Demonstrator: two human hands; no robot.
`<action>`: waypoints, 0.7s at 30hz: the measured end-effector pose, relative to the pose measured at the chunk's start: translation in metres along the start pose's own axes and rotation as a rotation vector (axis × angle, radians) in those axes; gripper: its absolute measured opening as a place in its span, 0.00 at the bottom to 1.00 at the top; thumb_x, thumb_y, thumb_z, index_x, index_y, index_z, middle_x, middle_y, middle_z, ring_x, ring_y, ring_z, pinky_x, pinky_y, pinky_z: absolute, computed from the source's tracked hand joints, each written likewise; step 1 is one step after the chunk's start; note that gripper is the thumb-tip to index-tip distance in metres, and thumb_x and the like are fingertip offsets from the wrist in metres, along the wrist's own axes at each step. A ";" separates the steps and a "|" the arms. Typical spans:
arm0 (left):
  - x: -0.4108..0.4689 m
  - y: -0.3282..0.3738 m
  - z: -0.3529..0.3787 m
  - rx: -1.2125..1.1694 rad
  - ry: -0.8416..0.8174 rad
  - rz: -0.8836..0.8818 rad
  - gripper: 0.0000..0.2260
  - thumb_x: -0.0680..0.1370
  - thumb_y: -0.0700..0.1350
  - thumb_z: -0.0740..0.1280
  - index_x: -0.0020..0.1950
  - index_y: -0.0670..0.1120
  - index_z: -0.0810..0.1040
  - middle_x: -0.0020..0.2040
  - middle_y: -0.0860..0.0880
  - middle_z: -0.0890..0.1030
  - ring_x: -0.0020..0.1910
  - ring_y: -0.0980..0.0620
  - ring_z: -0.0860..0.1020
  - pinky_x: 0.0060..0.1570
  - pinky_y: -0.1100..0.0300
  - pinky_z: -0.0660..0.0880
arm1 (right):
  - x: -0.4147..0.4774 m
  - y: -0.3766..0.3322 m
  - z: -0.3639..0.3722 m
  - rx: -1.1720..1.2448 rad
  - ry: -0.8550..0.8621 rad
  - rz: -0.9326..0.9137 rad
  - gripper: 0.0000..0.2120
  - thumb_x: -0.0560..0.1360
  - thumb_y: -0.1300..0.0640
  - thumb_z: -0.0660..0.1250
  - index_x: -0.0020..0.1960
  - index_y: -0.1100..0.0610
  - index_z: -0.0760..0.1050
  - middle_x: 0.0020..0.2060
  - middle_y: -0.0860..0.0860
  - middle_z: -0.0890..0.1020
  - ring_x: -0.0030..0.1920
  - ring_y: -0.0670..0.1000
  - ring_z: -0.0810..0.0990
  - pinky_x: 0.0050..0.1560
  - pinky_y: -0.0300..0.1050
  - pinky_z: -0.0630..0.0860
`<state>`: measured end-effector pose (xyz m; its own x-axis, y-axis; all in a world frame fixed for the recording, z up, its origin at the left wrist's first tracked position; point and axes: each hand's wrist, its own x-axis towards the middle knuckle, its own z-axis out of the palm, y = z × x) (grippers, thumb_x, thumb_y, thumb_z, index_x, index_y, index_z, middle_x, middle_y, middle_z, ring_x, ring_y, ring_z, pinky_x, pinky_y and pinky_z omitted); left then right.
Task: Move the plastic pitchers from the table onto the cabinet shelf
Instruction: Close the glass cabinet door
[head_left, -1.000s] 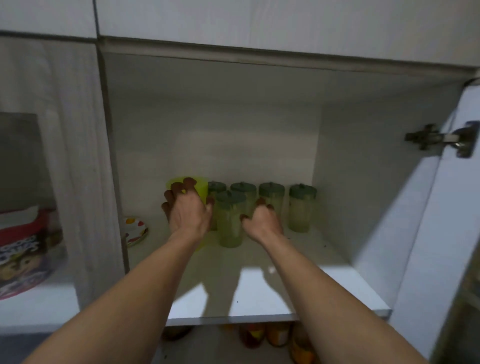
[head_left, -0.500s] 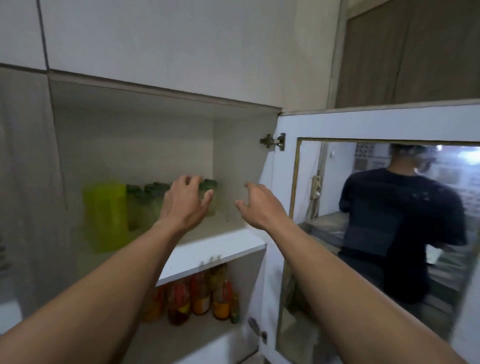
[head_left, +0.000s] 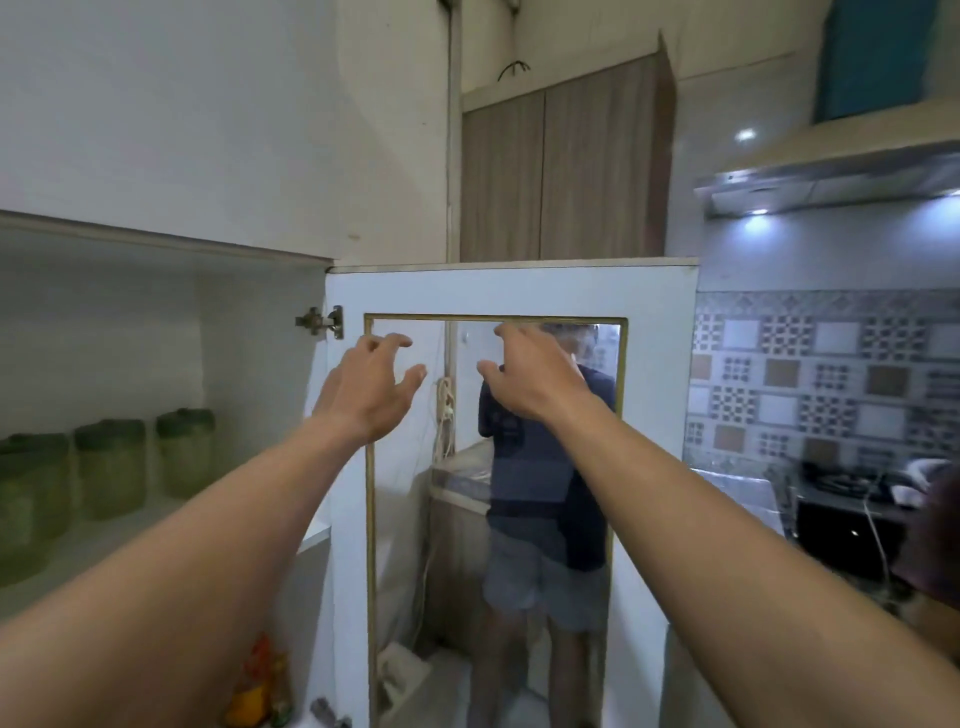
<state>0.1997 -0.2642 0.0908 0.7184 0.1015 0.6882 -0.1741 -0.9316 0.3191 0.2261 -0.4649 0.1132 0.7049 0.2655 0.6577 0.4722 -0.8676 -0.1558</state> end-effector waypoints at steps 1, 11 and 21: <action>0.007 0.014 0.008 -0.008 -0.006 0.015 0.22 0.80 0.57 0.59 0.72 0.52 0.67 0.72 0.45 0.68 0.66 0.43 0.73 0.63 0.47 0.70 | 0.002 0.014 -0.007 -0.024 0.019 0.007 0.24 0.80 0.48 0.61 0.73 0.58 0.67 0.68 0.59 0.74 0.67 0.62 0.74 0.64 0.60 0.74; 0.090 0.148 0.081 -0.085 0.059 0.152 0.22 0.81 0.56 0.59 0.74 0.51 0.65 0.75 0.45 0.65 0.65 0.43 0.75 0.62 0.45 0.72 | 0.037 0.141 -0.089 -0.334 0.277 0.063 0.23 0.79 0.49 0.60 0.70 0.58 0.68 0.71 0.60 0.69 0.74 0.62 0.62 0.70 0.63 0.64; 0.152 0.205 0.118 0.024 0.074 0.261 0.23 0.83 0.54 0.49 0.79 0.51 0.58 0.79 0.42 0.58 0.77 0.40 0.57 0.70 0.33 0.58 | 0.064 0.208 -0.109 -0.207 0.181 0.172 0.15 0.81 0.55 0.54 0.62 0.61 0.71 0.63 0.59 0.74 0.65 0.61 0.68 0.64 0.62 0.68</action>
<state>0.3522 -0.4811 0.1840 0.5997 -0.1191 0.7913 -0.3307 -0.9374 0.1095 0.3123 -0.6743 0.2029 0.6506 0.0444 0.7581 0.2235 -0.9653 -0.1353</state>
